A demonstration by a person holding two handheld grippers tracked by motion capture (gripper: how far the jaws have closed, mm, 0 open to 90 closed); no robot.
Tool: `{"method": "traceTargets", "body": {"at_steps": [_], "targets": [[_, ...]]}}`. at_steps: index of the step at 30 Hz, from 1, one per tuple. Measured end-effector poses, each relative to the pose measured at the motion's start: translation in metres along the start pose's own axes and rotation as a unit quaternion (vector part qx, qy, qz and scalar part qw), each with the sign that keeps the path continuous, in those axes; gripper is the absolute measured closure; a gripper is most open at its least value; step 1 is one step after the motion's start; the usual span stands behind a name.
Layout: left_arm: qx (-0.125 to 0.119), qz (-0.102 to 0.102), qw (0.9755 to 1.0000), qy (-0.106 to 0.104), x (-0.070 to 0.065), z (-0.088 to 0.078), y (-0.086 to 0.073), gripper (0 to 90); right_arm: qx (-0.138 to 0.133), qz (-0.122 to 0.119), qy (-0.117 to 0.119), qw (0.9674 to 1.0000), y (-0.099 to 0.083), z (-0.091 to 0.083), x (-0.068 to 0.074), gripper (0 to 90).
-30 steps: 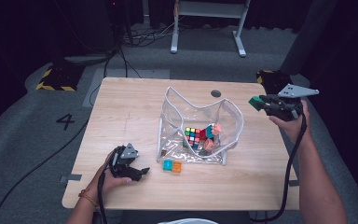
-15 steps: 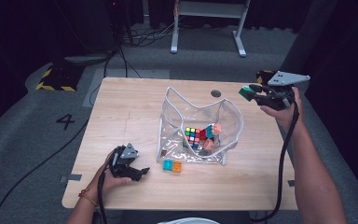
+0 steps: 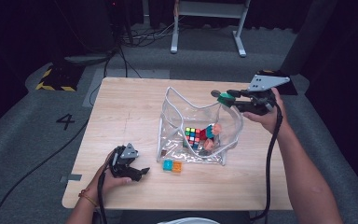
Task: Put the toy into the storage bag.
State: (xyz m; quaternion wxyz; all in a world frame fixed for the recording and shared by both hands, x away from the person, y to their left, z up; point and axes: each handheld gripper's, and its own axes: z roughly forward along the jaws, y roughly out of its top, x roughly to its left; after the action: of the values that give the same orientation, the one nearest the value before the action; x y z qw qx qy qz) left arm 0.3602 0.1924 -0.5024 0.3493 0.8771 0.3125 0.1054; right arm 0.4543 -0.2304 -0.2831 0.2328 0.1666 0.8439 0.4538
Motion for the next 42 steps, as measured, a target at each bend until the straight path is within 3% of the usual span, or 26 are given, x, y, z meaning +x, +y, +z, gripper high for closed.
{"method": "traceTargets", "body": {"at_steps": [8, 15, 19, 20, 29, 30, 31, 35, 42], "targets": [[0.000, -0.001, 1.0000, -0.001, 0.000, 0.000, 0.000, 14.7, 0.005, -0.018, 0.037, 0.9991, 0.009, 0.017, 0.019, 67.6], [-0.001, 0.000, 1.0000, 0.000, 0.000, 0.000, 0.000, 14.7, 0.042, -0.042, 0.063, 0.9962, 0.012, 0.039, 0.033, 67.6], [-0.001, 0.000, 1.0000, 0.000, 0.000, 0.000, 0.000, 14.7, 0.081, -0.066, 0.083, 0.9911, 0.015, 0.054, 0.041, 67.6], [0.000, 0.000, 1.0000, -0.001, 0.000, 0.000, 0.000, 14.7, 0.081, -0.066, 0.083, 0.9911, 0.015, 0.054, 0.041, 67.6], [0.000, 0.000, 1.0000, 0.000, 0.000, 0.000, 0.000, 14.7, 0.174, -0.094, 0.098, 0.9754, 0.013, 0.085, 0.045, 67.6], [-0.001, 0.000, 1.0000, 0.000, 0.000, 0.000, 0.000, 14.7, 0.189, -0.110, 0.096, 0.9711, 0.013, 0.091, 0.043, 67.6], [0.000, 0.000, 1.0000, -0.001, 0.000, 0.000, 0.000, 14.7, 0.189, -0.110, 0.096, 0.9711, 0.013, 0.091, 0.043, 67.6], [0.000, -0.001, 1.0000, -0.001, 0.000, 0.000, 0.000, 14.7, 0.240, -0.125, 0.087, 0.9587, 0.008, 0.100, 0.041, 67.6], [0.000, 0.000, 1.0000, -0.001, 0.000, 0.000, 0.000, 14.7, 0.293, -0.132, 0.090, 0.9429, -0.002, 0.106, 0.036, 67.5]]}}
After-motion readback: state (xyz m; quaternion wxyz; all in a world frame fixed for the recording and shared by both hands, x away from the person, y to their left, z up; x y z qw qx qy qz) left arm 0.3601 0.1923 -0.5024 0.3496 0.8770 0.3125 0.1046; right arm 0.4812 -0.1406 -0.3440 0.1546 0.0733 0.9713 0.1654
